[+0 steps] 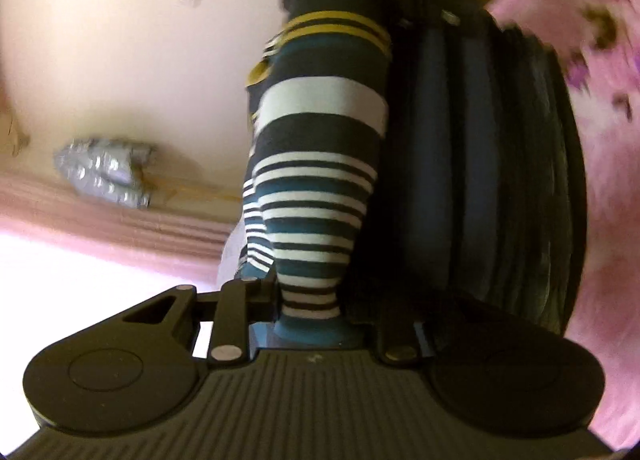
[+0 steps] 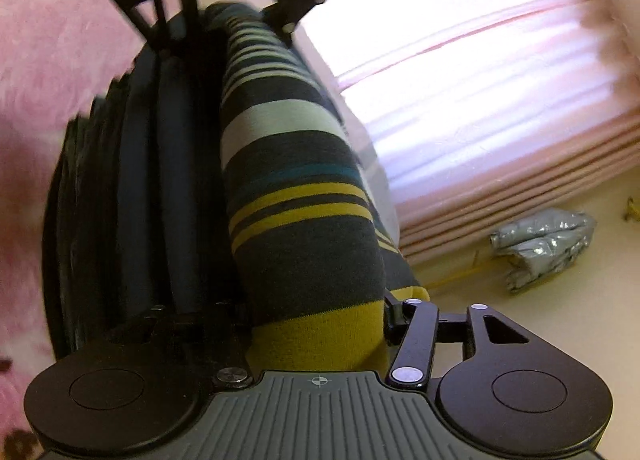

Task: Fold clothes
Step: 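Lift the folded sweater with both grippers and carry it onto the clothes stack, then lower the sweater onto the stack and open both grippers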

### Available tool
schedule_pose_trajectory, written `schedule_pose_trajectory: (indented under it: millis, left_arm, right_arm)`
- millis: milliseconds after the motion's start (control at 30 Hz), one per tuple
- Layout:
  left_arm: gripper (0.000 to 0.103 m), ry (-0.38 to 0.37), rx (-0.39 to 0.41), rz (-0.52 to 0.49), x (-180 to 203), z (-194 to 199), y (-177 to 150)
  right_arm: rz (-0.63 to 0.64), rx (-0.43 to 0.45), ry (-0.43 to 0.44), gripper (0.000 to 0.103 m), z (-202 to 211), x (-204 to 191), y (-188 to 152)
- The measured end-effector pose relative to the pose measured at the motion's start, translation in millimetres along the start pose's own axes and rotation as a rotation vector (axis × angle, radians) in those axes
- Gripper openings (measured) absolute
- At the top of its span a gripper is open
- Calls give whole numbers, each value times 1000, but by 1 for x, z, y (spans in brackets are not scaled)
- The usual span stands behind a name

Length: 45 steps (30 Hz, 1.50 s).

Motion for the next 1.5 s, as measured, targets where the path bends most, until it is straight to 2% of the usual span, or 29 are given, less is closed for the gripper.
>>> schedule_pose_trajectory:
  millis: [33,100,133,200,267,300,367,433,533,633,733,800,833,900,933,1033,1100,1200,1233,1267,1300,1367,1500]
  left_arm:
    - [23,-16,-7,17,-5,1,-2]
    - [24,-18,-7,12,-10,2,-7]
    - [24,-17,-7,8,-13,2,-10]
    - [23,-24,-2,5,-9,7,-12]
    - [18,-37,0,5,-7,12,-14]
    - [16,-37,-1,15,-7,12,-13]
    - [13,-27,-6,39,-6,16,-13]
    - [12,-7,-20,65,-3,21,-16]
    - [12,22,-46,106,8,27,-18]
    - [11,30,-56,109,8,29,-13]
    - [12,38,-39,54,10,34,-6]
    - [13,28,-42,55,9,34,-8]
    - [13,22,-45,58,9,34,-9]
    - [14,6,-46,61,6,35,-11]
    - [14,-4,-44,60,5,36,-12]
    - [14,-37,-42,61,0,39,-14]
    - [14,-54,-46,67,-2,39,-15]
    - [14,-70,-56,74,-5,39,-12]
    - [14,-70,-58,77,-6,39,-12]
    - [14,-65,-60,77,-4,38,-12]
    - [14,-56,-62,74,-1,38,-12]
    - [14,-35,-68,66,5,39,-12]
    - [14,-50,-65,52,20,47,-13]
  right_arm:
    - [5,-10,-3,59,3,3,-2]
    - [14,-43,-30,71,10,7,-7]
    - [5,-56,-40,73,16,11,-11]
    - [-32,-80,-37,73,27,17,-20]
    - [-71,-110,-3,73,29,19,-31]
    - [-82,-128,19,68,26,20,-36]
    - [-85,-143,47,38,24,24,-40]
    - [-72,-136,59,35,24,30,-37]
    - [-134,-83,5,35,31,54,-33]
    - [-138,-144,56,35,24,31,-52]
    - [-144,-207,93,35,23,10,-72]
    - [-169,-219,79,36,29,15,-70]
    - [-184,-224,84,38,34,17,-70]
    - [-223,-230,82,76,47,26,-70]
    - [-242,-222,81,79,52,30,-69]
    - [-387,-168,184,79,81,49,-61]
    - [-543,-84,299,79,94,71,-45]
    - [-716,-8,369,78,92,116,-27]
    - [-752,2,387,77,87,126,-24]
    - [-794,-4,426,67,77,132,-26]
    - [-835,-10,465,63,68,137,-27]
    - [-855,-69,515,63,48,124,-35]
    - [-931,-95,555,63,56,81,-58]
Point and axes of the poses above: each gripper's, at about its wrist camera, not at the fingertips, and z roughly against the way its jaws point, x to its right, y to its top, the point moved 10 cm from there along -z, roughly the way its jaws point, and after that the axes turned 13 degrees about -x, right-handed, at the moved point
